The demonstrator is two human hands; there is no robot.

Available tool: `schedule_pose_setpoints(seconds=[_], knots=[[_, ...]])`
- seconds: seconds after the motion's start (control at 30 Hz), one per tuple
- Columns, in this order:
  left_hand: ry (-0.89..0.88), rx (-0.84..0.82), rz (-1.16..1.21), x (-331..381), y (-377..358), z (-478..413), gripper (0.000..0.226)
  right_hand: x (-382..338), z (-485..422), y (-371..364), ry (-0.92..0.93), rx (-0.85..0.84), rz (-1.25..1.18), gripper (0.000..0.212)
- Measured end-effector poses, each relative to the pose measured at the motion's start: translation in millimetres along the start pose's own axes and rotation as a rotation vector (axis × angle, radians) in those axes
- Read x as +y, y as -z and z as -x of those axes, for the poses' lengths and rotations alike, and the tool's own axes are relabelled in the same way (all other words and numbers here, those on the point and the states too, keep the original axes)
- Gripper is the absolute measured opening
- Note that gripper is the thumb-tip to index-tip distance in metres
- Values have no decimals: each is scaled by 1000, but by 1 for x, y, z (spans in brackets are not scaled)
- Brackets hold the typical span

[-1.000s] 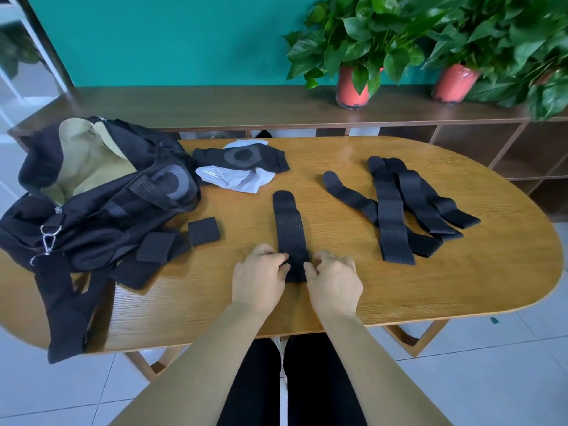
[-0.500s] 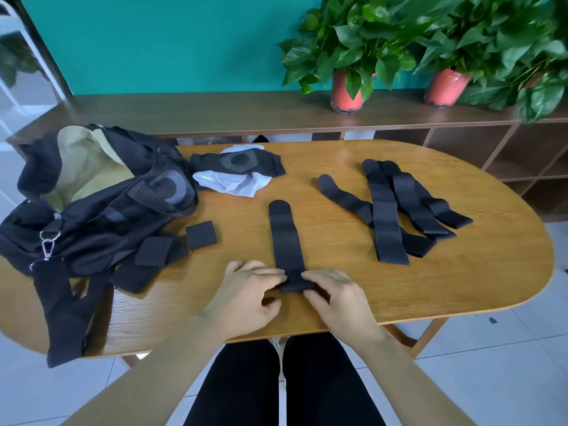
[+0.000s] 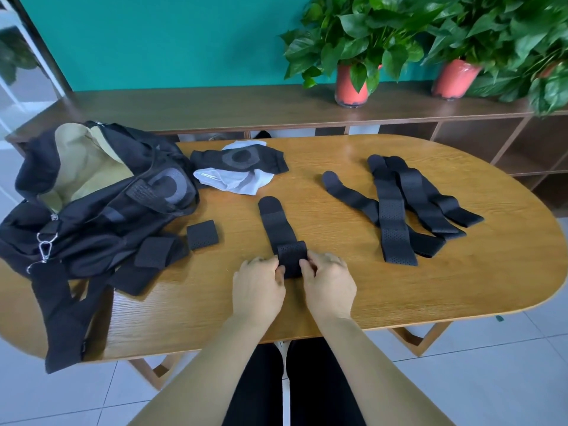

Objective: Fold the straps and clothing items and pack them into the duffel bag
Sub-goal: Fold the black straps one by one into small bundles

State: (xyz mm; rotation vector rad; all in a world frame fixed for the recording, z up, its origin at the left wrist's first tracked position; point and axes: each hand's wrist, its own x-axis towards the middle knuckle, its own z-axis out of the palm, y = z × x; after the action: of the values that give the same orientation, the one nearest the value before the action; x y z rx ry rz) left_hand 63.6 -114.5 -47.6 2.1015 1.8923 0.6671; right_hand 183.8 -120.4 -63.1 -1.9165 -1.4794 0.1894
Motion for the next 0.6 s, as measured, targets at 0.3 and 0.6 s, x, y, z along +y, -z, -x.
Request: schedule_pose_setpoints(seconds=[0.3, 0.6], knots=[[17, -1, 34, 2, -2, -4, 34, 1, 0, -11, 84, 115, 132, 19], [-97, -136, -138, 1, 2, -9, 43, 0, 0, -10, 80, 74, 151, 28]])
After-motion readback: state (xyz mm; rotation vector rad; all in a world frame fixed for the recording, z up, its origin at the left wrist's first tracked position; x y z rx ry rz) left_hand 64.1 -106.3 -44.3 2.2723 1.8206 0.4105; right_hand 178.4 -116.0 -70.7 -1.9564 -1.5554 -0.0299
